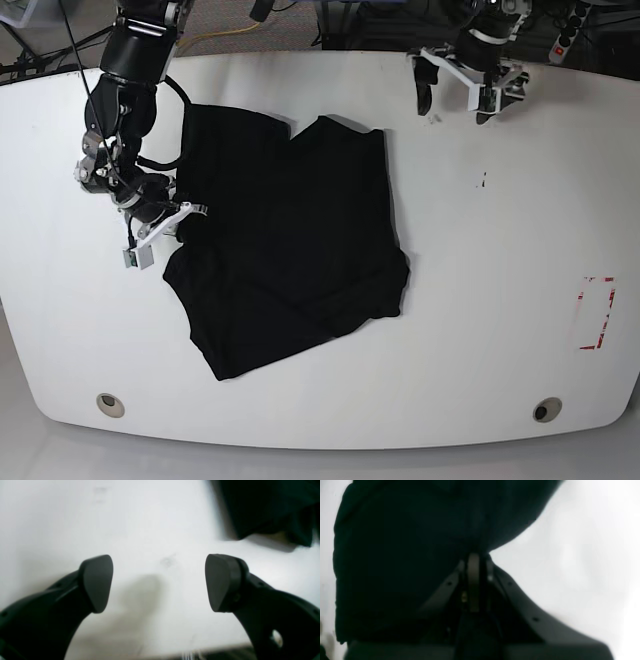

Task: Fold the T-shirt properly
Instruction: 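Reach the left gripper to the shirt's opposite edge and grasp it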

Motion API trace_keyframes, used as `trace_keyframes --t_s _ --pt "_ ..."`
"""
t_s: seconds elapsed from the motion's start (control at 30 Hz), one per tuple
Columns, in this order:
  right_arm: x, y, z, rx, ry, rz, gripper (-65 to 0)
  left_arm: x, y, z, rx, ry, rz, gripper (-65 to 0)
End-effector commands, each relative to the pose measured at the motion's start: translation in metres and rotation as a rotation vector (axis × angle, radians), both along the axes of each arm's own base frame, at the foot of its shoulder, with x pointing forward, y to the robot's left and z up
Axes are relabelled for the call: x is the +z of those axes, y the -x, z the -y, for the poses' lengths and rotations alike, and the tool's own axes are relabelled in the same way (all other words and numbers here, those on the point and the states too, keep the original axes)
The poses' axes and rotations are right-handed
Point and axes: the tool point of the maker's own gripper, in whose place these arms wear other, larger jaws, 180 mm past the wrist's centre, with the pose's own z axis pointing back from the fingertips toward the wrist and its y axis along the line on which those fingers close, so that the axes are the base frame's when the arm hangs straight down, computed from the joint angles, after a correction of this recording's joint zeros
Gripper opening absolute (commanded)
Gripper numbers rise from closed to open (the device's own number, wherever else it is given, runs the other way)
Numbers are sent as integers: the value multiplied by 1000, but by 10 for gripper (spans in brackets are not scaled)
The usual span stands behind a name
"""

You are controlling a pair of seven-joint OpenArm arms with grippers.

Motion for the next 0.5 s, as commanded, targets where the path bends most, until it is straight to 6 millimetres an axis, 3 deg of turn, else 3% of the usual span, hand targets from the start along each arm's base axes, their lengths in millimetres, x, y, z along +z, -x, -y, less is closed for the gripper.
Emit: trace_keyframes --t_s 0.0,0.17,0.33,0.47 --pt "34 -11 0 16 21 117 -650 2 -6 18 -58 19 8 -111" --pt "50 -2 -8 41 50 165 -650 -7 -14 58 -153 71 -4 -111" --pt "46 3 -9 42 49 153 -650 -23 -4 101 -256 123 -46 -111" --pt "41 8 -9 42 48 138 -650 -32 4 109 -273 133 -73 -111"
